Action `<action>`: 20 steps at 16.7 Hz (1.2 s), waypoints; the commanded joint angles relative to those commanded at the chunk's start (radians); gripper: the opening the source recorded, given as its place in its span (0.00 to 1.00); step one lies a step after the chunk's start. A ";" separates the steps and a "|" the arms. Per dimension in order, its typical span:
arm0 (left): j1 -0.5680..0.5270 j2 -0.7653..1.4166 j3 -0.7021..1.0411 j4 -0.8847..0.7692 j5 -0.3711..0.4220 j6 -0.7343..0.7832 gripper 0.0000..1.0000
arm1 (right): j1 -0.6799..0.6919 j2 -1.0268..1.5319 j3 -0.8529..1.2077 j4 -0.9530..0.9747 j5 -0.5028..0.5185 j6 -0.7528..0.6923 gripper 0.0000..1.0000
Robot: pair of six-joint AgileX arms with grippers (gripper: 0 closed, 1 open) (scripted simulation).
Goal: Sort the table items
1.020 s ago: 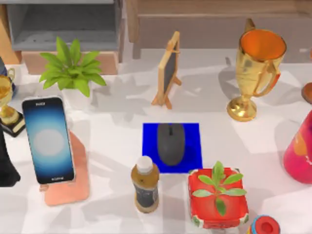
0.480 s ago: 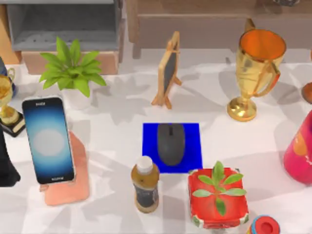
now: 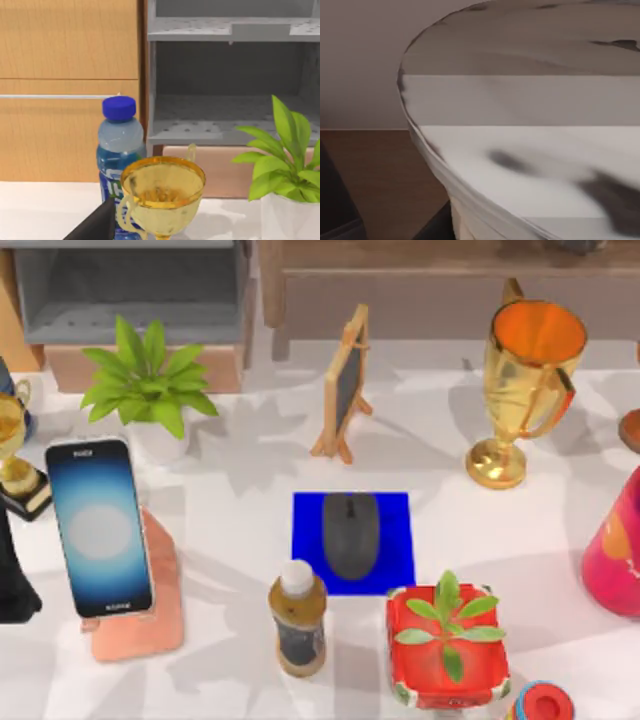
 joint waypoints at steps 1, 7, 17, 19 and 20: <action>0.000 0.000 0.000 0.000 0.000 0.000 1.00 | 0.000 0.000 0.001 -0.001 0.001 0.000 0.00; 0.000 0.000 0.000 0.000 0.000 0.000 1.00 | -0.004 -0.008 -0.007 0.002 -0.001 -0.001 0.00; 0.000 0.000 0.000 0.000 0.000 0.000 1.00 | 0.000 0.000 0.001 -0.001 0.001 0.000 0.23; 0.000 0.000 0.000 0.000 0.000 0.000 1.00 | 0.000 0.000 0.001 -0.001 0.001 0.000 0.38; 0.000 0.000 0.000 0.000 0.000 0.000 1.00 | 0.000 0.000 0.001 -0.001 0.001 0.000 0.45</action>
